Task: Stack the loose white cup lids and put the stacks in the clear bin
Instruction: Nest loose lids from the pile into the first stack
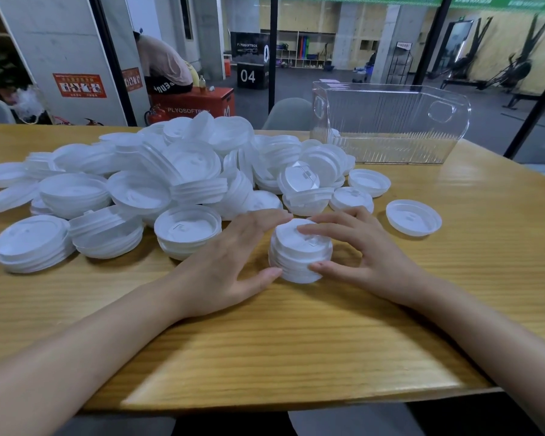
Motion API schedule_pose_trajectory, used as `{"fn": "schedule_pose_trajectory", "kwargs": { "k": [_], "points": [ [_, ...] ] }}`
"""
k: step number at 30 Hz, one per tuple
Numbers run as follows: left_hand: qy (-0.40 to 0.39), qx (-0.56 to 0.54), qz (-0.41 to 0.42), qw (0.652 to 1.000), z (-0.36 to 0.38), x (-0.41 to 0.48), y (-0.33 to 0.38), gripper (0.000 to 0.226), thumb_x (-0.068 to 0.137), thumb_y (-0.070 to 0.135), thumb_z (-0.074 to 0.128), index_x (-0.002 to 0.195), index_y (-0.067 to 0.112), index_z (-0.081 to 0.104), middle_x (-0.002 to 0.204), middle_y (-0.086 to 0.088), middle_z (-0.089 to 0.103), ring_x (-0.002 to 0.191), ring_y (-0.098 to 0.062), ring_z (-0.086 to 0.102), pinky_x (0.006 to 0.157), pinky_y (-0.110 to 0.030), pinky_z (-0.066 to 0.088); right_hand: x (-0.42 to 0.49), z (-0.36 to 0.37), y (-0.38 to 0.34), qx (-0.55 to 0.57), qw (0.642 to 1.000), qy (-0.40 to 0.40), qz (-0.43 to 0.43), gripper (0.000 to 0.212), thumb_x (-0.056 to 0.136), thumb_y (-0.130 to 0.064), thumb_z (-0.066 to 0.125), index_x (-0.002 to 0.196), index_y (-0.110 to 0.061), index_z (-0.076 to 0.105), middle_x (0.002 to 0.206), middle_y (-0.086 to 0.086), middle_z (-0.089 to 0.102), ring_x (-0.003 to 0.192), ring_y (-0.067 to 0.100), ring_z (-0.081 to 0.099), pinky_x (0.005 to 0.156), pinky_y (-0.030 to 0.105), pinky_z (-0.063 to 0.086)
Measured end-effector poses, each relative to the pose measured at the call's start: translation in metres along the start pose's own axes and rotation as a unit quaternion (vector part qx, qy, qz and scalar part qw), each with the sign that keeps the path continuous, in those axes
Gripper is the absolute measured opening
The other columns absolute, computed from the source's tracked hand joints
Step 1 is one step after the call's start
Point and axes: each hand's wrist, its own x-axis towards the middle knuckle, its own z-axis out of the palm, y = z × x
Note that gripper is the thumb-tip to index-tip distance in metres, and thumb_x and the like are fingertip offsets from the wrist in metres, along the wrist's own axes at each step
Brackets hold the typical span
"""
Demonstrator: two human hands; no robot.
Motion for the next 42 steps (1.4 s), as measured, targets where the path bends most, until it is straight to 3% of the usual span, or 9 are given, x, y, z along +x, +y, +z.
{"fn": "schedule_pose_trajectory", "kwargs": {
  "k": [6,14,19,22,25,27,32,35,42],
  "points": [
    [0.034,0.169,0.068,0.983,-0.019,-0.014,0.003,0.037,0.093,0.030,0.058,0.127,0.014,0.061,0.137,-0.005,0.055,0.122,-0.022,0.053,0.099,-0.036,0.043,-0.003,-0.004,-0.009,0.053,0.996,-0.027,0.073,0.075,0.071,-0.074,0.059,0.140,-0.055,0.036,0.132,-0.040,0.042,0.128,0.004,0.033,0.112,0.042,0.033],
    [0.073,0.195,-0.119,0.971,-0.045,-0.053,-0.014,0.049,0.083,0.022,0.076,0.127,0.024,0.053,0.120,0.006,0.061,0.110,-0.020,0.054,0.093,-0.035,0.037,-0.004,0.010,-0.033,-0.017,0.994,-0.040,0.103,0.077,0.079,-0.057,0.070,0.145,-0.044,0.033,0.142,-0.016,0.046,0.120,0.009,0.033,0.111,0.045,0.029],
    [0.095,0.191,-0.147,0.966,-0.045,-0.048,-0.005,0.051,0.085,0.017,0.075,0.131,0.022,0.055,0.106,0.008,0.063,0.099,-0.015,0.057,0.089,-0.026,0.036,-0.009,0.019,-0.042,0.004,0.994,-0.026,0.106,0.076,0.080,-0.055,0.070,0.145,-0.042,0.034,0.140,-0.014,0.046,0.124,0.013,0.035,0.110,0.046,0.031],
    [0.195,0.024,-0.190,0.962,-0.046,-0.039,0.009,0.044,0.090,0.020,0.070,0.130,0.026,0.053,0.106,0.013,0.062,0.091,-0.002,0.056,0.082,-0.008,0.042,-0.011,0.021,-0.041,0.005,0.994,-0.020,0.110,0.077,0.078,-0.061,0.068,0.145,-0.044,0.034,0.140,-0.014,0.046,0.125,0.014,0.037,0.109,0.048,0.033],
    [0.308,-0.182,-0.283,0.890,-0.048,-0.030,0.013,0.028,0.098,0.024,0.060,0.125,0.027,0.052,0.102,-0.003,0.065,0.086,-0.011,0.064,0.067,-0.017,0.051,-0.013,0.021,-0.041,0.011,0.993,-0.025,0.113,0.083,0.070,-0.076,0.057,0.144,-0.046,0.033,0.139,-0.016,0.047,0.125,0.012,0.036,0.108,0.048,0.034],
    [0.302,-0.204,-0.360,0.859,-0.047,-0.031,0.005,0.022,0.100,0.025,0.055,0.122,0.024,0.053,0.111,-0.001,0.062,0.095,-0.013,0.062,0.067,-0.012,0.047,-0.014,0.020,-0.041,0.013,0.994,-0.023,0.110,0.084,0.069,-0.078,0.052,0.144,-0.046,0.034,0.138,-0.017,0.047,0.125,0.011,0.036,0.109,0.047,0.034],
    [0.237,0.038,-0.295,0.925,-0.048,-0.046,-0.005,0.018,0.099,0.008,0.052,0.103,0.017,0.067,0.122,0.003,0.053,0.112,-0.008,0.050,0.085,0.002,0.030,-0.018,0.016,-0.040,0.016,0.994,-0.022,0.105,0.078,0.073,-0.071,0.060,0.143,-0.048,0.034,0.130,-0.025,0.045,0.122,0.004,0.032,0.110,0.045,0.033],
    [0.199,0.027,-0.273,0.941,-0.049,-0.050,0.001,0.014,0.094,0.020,0.065,0.107,0.020,0.068,0.121,0.009,0.058,0.112,-0.001,0.047,0.092,-0.002,0.030,-0.019,0.015,-0.040,0.020,0.995,-0.024,0.098,0.077,0.073,-0.070,0.060,0.143,-0.048,0.034,0.130,-0.026,0.045,0.122,0.002,0.031,0.109,0.045,0.035],
    [0.123,0.011,-0.285,0.951,-0.049,-0.053,0.006,0.067,0.068,0.038,0.088,0.127,0.029,0.056,0.121,0.023,0.052,0.115,0.003,0.046,0.091,-0.002,0.031,-0.020,0.012,-0.046,0.014,0.995,-0.040,0.091,0.077,0.076,-0.064,0.063,0.145,-0.045,0.034,0.134,-0.026,0.043,0.123,0.003,0.031,0.111,0.043,0.030]
  ]
}}
